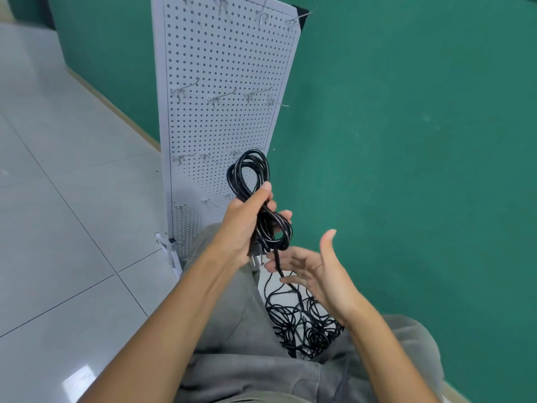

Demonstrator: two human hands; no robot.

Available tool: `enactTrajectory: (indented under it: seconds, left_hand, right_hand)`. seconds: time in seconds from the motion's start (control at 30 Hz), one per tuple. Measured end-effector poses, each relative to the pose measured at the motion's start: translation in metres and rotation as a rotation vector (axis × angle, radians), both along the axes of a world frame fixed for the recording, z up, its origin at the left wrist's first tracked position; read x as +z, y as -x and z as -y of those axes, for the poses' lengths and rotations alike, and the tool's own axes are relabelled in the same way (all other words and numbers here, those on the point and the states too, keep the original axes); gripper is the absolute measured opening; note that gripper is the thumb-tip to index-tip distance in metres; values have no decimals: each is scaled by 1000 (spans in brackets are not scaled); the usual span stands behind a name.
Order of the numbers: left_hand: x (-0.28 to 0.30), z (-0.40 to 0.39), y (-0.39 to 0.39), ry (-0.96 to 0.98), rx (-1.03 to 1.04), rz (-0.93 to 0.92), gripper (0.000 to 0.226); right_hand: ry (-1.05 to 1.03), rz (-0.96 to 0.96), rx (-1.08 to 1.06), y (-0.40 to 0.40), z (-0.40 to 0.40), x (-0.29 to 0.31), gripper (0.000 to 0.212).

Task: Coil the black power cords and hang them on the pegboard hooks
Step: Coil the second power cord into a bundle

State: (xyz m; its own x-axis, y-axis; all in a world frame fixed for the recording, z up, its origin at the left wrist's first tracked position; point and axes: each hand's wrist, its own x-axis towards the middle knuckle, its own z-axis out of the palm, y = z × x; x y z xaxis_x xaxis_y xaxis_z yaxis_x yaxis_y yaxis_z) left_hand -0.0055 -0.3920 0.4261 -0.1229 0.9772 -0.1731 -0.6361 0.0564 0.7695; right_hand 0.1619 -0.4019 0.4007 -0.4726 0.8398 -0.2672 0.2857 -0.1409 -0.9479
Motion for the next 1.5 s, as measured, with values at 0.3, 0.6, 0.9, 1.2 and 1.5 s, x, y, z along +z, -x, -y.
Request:
enactTrajectory:
  seconds: [0.3,0.6,0.9,1.2,1.5]
  left_hand:
    - [-2,-5,13,37,294,-48,30]
    - [-7,-7,13,55,420,-225,38]
    - [9,5,-11,-35,265,-298,42]
    - [6,16,-35,-94,-128,-341,35]
    - [14,25,-29,-109,-465,-347,42]
  right_hand:
    - [-201,307,74,-15,6,-7,71]
    - [-554,339,116,-15,19,30,25]
    - [-745,335,127,0,25,83,31]
    - [-818,209,-165,-11,5,85,40]
    - [-646,192,-312,-32,-7,63,63]
